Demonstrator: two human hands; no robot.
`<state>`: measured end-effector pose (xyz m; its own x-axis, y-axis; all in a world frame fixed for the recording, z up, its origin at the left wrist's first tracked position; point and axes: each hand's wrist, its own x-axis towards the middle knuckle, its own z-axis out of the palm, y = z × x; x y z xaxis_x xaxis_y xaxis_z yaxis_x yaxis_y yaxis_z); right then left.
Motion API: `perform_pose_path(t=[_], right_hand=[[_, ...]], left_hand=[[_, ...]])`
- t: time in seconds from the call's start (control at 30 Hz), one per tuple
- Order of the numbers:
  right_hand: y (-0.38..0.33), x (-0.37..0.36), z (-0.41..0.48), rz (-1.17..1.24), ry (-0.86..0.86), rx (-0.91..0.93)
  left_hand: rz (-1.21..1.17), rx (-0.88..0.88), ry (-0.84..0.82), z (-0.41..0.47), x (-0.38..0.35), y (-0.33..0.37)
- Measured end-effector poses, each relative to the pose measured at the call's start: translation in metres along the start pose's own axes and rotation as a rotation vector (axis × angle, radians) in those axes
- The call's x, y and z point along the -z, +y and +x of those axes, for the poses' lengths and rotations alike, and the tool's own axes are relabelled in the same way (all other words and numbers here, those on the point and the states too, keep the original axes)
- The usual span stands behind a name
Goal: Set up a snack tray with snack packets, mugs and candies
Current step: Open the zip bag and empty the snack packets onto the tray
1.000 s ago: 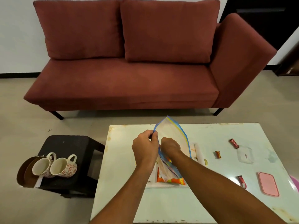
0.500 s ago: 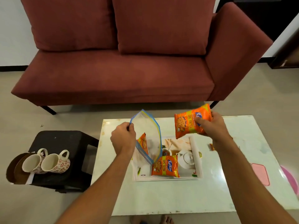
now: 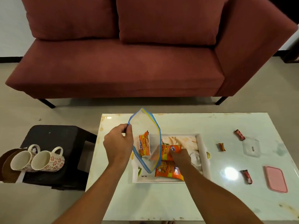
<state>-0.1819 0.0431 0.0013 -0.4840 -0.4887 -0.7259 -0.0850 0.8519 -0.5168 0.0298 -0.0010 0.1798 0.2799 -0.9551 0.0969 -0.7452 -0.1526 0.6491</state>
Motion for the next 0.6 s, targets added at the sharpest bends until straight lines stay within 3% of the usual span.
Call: perform_pose_path(t=[0.07,0.17,0.27,0.33,0.43,0.5,0.6], right_hand=[[-0.021,0.014,-0.029,-0.115,0.214,0.143],[-0.066,0.045,-0.097,0.137,0.432,0.53],[-0.108,0.063,-0.164,0.21,0.261,0.796],[-0.129,0.06,-0.188,0.086,0.039,0.741],[-0.144,0.041,-0.175,-0.184,-0.197,0.356],[-0.147,0.034,-0.158,-0.34,-0.207,0.207],[-0.143,0.029,-0.134,-0.502,-0.124,0.126]], left_hand=[[0.001,0.001,-0.012,-0.001,-0.003,0.004],[-0.04,0.005,-0.048,-0.005,-0.006,0.014],[-0.06,0.011,-0.063,-0.013,-0.003,0.031],[-0.059,0.006,-0.069,-0.019,0.003,0.046],[-0.103,0.003,-0.072,-0.03,0.016,0.067],[-0.147,-0.009,-0.071,-0.034,0.023,0.077],[-0.22,-0.044,-0.103,-0.037,0.028,0.085]])
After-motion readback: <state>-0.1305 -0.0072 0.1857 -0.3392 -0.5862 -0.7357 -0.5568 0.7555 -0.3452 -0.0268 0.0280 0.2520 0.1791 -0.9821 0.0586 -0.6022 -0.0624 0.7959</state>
